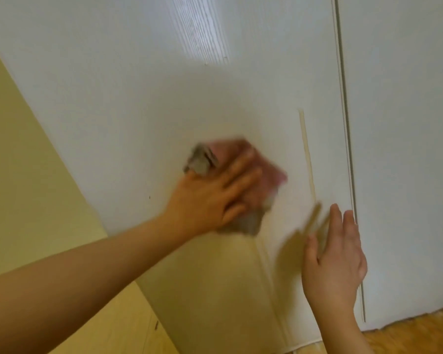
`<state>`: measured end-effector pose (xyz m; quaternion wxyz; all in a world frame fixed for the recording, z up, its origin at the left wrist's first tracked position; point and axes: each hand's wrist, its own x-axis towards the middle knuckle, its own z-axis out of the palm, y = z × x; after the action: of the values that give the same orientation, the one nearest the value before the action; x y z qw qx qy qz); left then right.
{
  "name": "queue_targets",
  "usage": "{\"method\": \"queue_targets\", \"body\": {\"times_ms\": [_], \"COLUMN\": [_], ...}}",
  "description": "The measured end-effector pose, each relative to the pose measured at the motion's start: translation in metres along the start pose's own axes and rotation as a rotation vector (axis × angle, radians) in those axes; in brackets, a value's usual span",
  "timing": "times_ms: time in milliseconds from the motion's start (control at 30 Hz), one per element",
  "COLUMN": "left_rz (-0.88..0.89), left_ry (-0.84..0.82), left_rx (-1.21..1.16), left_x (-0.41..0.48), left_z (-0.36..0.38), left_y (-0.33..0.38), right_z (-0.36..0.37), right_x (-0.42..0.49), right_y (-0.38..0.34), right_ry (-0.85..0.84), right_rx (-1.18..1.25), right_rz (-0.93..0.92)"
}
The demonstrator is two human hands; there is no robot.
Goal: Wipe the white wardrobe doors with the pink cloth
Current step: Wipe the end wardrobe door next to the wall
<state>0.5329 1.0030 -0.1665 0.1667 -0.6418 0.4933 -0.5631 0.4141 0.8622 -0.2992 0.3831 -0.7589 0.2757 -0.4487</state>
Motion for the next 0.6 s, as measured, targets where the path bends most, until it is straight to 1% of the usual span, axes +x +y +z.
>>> {"method": "queue_targets", "body": {"times_ms": [33,67,100,133,167,233,267,300,333,367,433,500,533,567,600], "left_rz": [-0.121,-0.193,-0.185,-0.102,0.046,0.379,0.469,0.493,0.458,0.374,0.096,-0.159,-0.212,-0.197,-0.111], "left_ry": [0.040,0.062,0.073,0.064,0.022,-0.116,-0.177,-0.204,-0.183,-0.120,0.021,0.097,0.119,0.117,0.069], "left_rx": [0.044,0.067,0.075,0.051,0.015,-0.044,-0.055,-0.074,-0.084,-0.075,0.010,0.096,0.098,0.073,0.021], "left_x": [0.012,0.017,0.012,-0.001,-0.020,-0.059,-0.069,-0.067,-0.057,-0.041,-0.003,0.016,0.016,0.005,-0.014], "left_z": [-0.002,0.000,0.006,0.011,0.017,0.025,0.027,0.026,0.024,0.021,0.009,0.007,0.011,0.017,0.022], "left_y": [-0.004,-0.003,0.005,0.017,0.033,0.053,0.052,0.046,0.038,0.027,0.006,0.001,0.011,0.029,0.053], "right_z": [0.002,0.005,0.007,0.009,0.010,0.010,0.009,0.007,0.006,0.004,0.002,0.003,0.004,0.005,0.005], "right_x": [-0.001,-0.002,-0.004,-0.005,-0.008,-0.011,-0.011,-0.009,-0.007,-0.004,-0.003,-0.006,-0.008,-0.009,-0.012], "right_y": [0.000,0.000,0.000,0.000,0.000,-0.001,-0.002,-0.001,0.000,0.001,0.006,0.010,0.012,0.012,0.014], "right_ry": [-0.008,-0.015,-0.022,-0.028,-0.035,-0.045,-0.046,-0.045,-0.044,-0.042,-0.039,-0.047,-0.054,-0.063,-0.079], "right_rx": [-0.009,-0.020,-0.028,-0.035,-0.040,-0.049,-0.048,-0.045,-0.042,-0.036,-0.034,-0.040,-0.040,-0.039,-0.048], "right_rz": [-0.007,-0.012,-0.014,-0.014,-0.013,-0.018,-0.027,-0.037,-0.036,-0.028,0.006,0.028,0.037,0.041,0.046]}}
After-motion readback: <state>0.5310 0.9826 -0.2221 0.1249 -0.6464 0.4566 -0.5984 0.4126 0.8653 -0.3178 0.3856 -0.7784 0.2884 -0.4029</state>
